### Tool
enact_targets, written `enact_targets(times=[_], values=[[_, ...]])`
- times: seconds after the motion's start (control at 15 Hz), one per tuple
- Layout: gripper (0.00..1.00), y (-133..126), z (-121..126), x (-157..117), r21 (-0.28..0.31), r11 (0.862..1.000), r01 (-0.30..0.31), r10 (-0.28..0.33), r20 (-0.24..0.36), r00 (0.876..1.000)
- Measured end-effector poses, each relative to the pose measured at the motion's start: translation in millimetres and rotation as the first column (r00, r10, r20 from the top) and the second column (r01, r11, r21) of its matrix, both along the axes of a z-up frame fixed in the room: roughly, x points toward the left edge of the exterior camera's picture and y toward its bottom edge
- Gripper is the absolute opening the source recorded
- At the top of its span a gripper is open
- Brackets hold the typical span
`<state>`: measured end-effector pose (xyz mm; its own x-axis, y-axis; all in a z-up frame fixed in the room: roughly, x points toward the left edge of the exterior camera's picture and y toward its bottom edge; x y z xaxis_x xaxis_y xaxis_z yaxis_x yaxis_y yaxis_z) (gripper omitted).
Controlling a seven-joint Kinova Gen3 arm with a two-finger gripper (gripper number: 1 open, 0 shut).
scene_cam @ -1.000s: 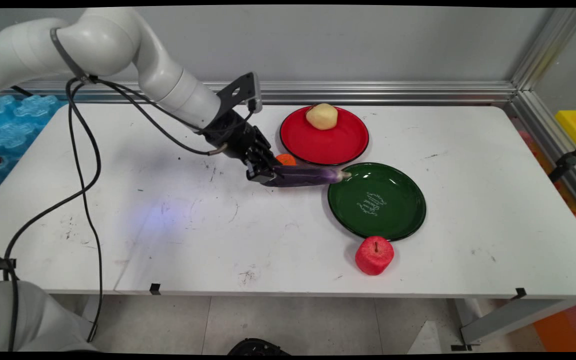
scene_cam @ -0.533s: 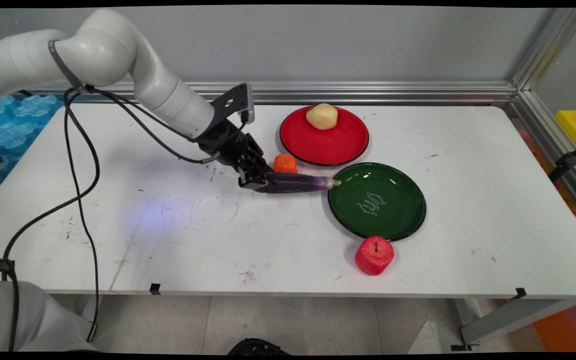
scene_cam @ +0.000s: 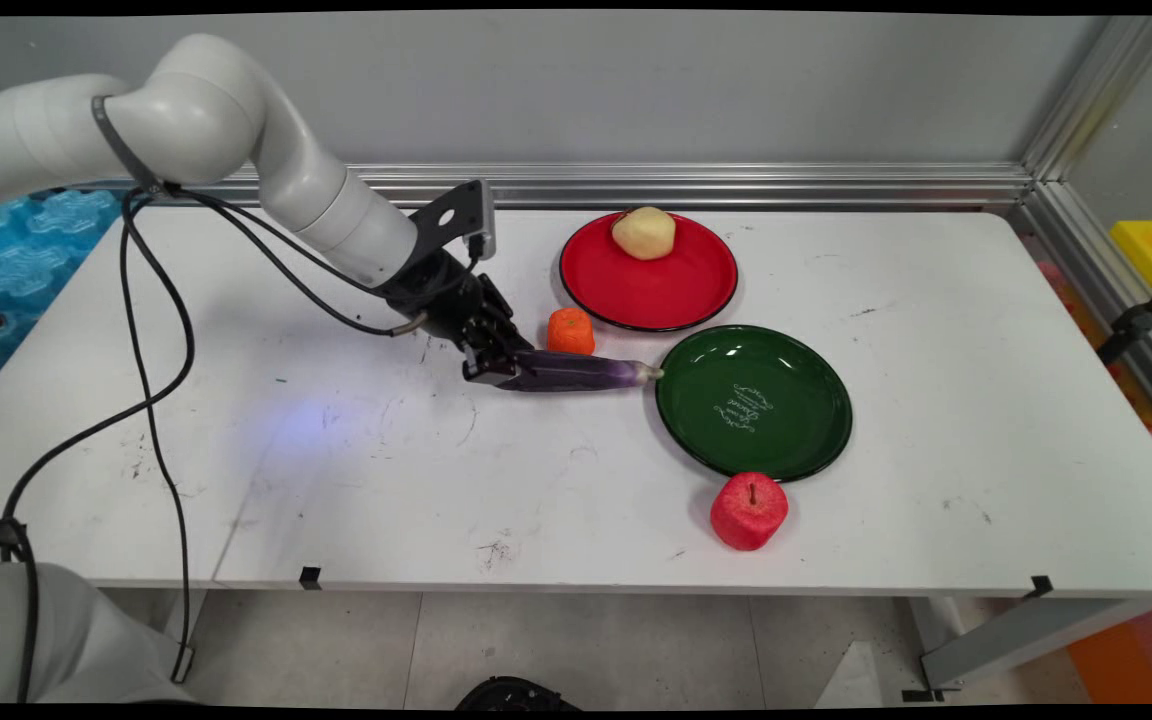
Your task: Place the picked object on the table
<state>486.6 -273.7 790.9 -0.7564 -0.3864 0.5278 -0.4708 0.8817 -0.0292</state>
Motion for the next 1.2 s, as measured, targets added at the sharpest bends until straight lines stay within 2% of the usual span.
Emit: enact_targets(times=[0.73, 0.8, 1.2], values=[[0.0, -0.2, -10.1, 15.0, -0.004, 1.0, -0.007, 0.007, 0.028, 1.0], [1.0, -0.6, -11.0, 15.6, -0.005, 1.0, -0.008, 0.008, 0.029, 1.0], [1.0, -4.1, -13.7, 16.7, -0.016, 1.0, -0.018, 0.018, 0.022, 1.0]])
